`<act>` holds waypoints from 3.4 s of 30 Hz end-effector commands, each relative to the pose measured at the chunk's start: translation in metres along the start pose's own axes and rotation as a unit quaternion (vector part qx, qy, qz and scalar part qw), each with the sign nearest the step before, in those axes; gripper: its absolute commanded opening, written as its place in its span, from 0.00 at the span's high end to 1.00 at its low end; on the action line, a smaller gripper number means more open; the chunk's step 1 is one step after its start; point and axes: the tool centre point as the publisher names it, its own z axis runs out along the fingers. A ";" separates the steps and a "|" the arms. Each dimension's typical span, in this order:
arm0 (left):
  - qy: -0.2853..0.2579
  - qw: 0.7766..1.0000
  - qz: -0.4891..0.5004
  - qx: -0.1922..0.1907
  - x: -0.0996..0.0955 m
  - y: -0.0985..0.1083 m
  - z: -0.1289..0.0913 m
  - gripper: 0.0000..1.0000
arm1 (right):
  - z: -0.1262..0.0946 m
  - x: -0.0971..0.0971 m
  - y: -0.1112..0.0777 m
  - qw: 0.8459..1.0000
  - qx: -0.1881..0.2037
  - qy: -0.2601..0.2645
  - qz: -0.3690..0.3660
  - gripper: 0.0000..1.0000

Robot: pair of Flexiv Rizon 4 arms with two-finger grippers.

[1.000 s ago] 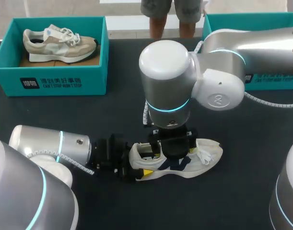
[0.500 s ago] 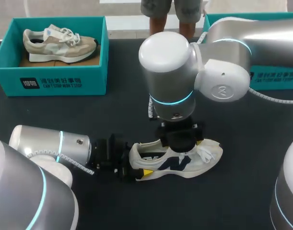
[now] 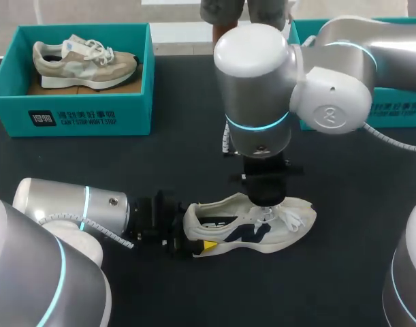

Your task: Take the shoe out of the shoebox, open the shoe tongue, remove and reinsert the insole, then place the shoe into the shoebox

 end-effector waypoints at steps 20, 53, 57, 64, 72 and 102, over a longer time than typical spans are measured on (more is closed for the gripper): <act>0.000 1.000 0.000 -0.002 0.001 0.004 -0.001 1.00 | -0.001 0.088 0.012 0.998 0.017 -0.017 0.049 1.00; 0.000 1.000 0.000 -0.002 0.001 0.004 -0.001 1.00 | 0.017 0.110 0.025 0.989 0.021 -0.048 0.138 0.39; 0.000 1.000 0.000 -0.002 0.001 0.004 -0.001 1.00 | -0.016 0.106 0.028 0.985 0.010 -0.082 0.151 0.10; 0.000 1.000 0.000 -0.002 0.001 0.004 -0.001 1.00 | -0.043 0.091 0.025 0.984 0.007 -0.103 0.143 0.00; 0.000 1.000 0.000 -0.002 0.001 0.004 -0.001 1.00 | -0.072 0.086 0.034 0.979 -0.030 -0.104 0.175 0.00; 0.000 1.000 0.000 -0.002 0.001 0.004 -0.001 1.00 | -0.096 0.097 0.038 0.915 -0.094 -0.156 0.360 0.00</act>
